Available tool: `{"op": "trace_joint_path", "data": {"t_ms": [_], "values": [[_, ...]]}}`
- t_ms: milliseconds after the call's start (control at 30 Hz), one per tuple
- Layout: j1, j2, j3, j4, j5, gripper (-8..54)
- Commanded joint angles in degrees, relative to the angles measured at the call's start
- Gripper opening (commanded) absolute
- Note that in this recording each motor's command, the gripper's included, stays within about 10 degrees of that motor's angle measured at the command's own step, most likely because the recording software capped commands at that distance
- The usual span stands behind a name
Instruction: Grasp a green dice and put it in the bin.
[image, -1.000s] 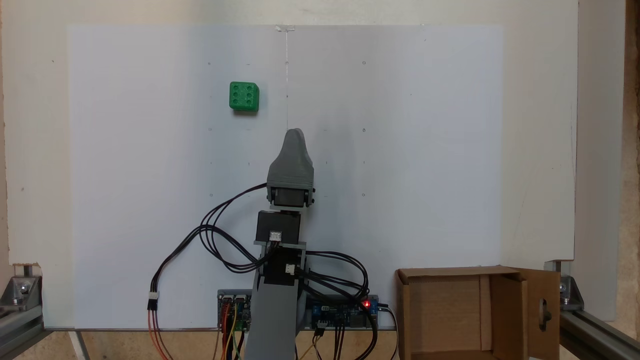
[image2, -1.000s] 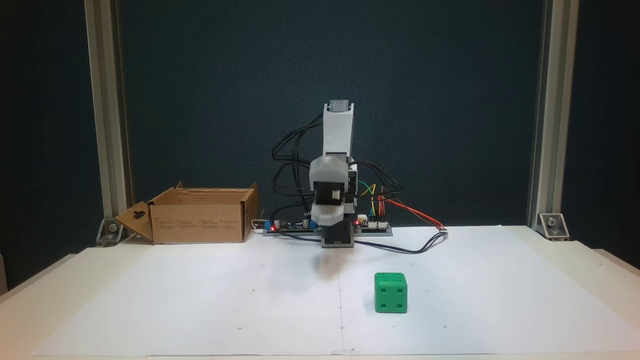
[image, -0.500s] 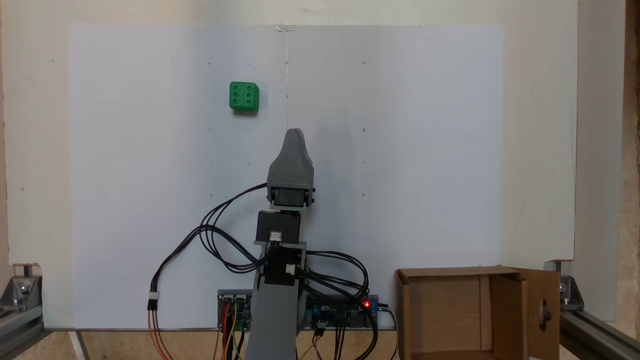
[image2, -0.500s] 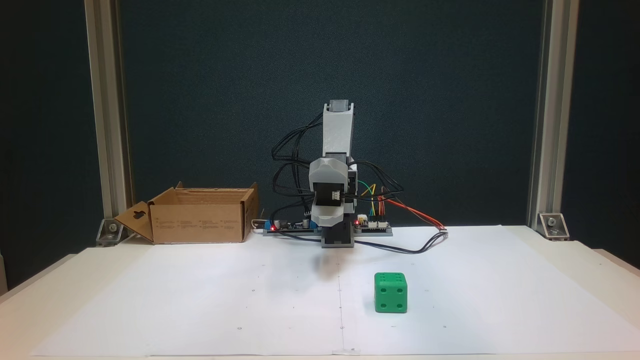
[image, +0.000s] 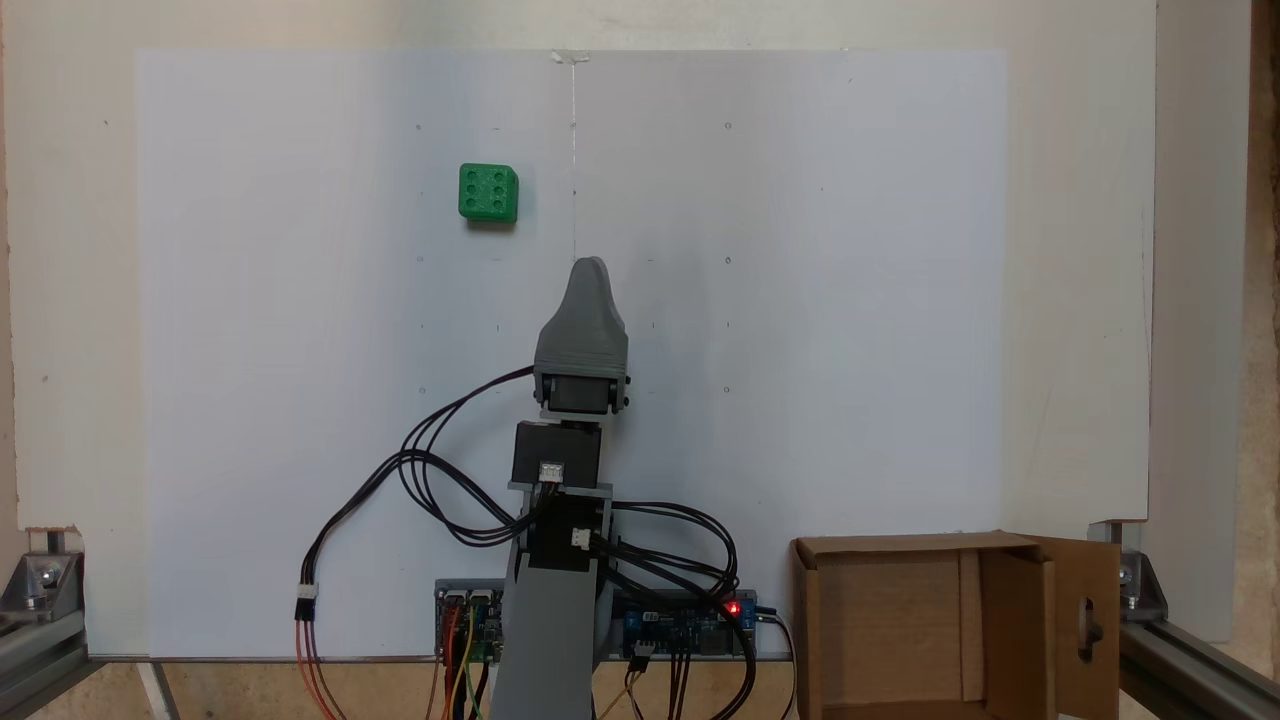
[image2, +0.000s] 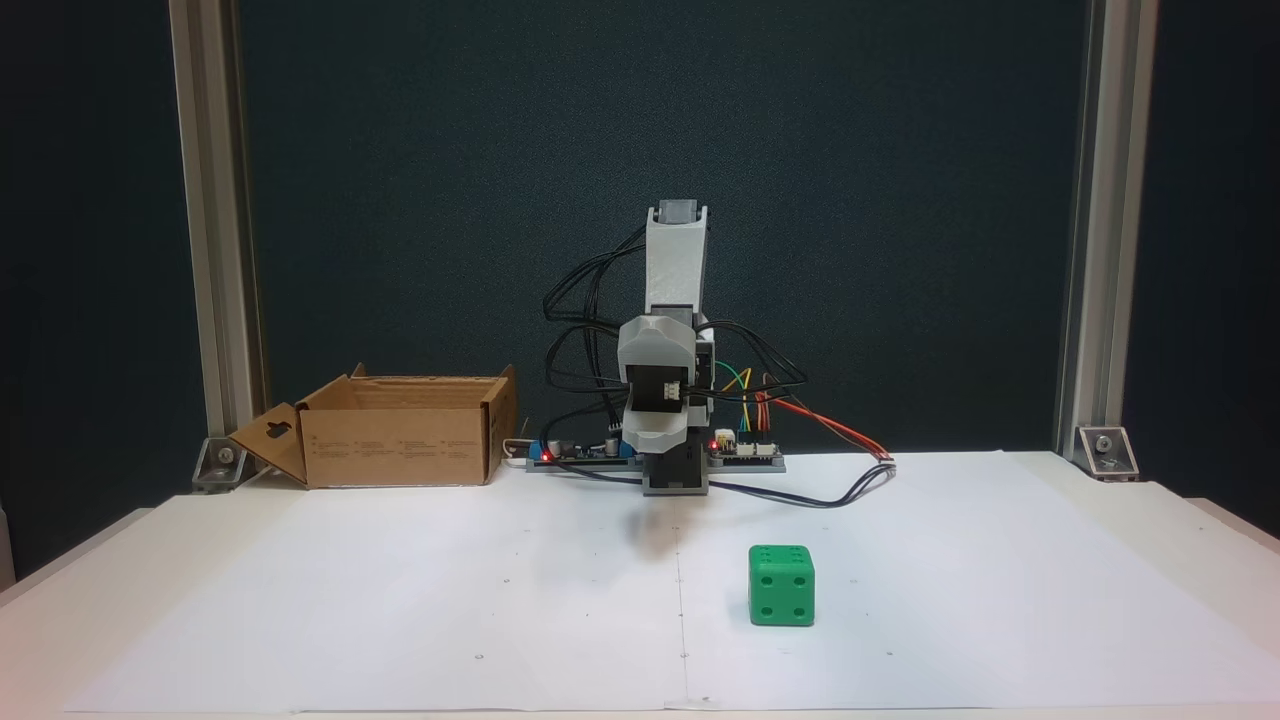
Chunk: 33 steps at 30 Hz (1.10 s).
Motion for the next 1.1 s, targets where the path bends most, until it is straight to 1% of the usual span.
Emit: {"op": "trace_joint_path", "data": {"t_ms": [0, 233, 467, 633, 800, 1067], "values": [[0.4, 6.0, 2.8, -1.0, 1.9, 44.4], [0.2, 6.2, 2.5, -1.1, 2.1, 43.9], [-1.5, 6.0, -6.2, 4.4, 2.0, 43.7], [-1.5, 6.0, -19.2, 18.8, 2.0, 43.6], [-3.5, 6.0, -31.4, 38.2, 3.1, 43.8], [-4.4, 5.9, -36.3, 59.2, 7.7, 43.9]]}}
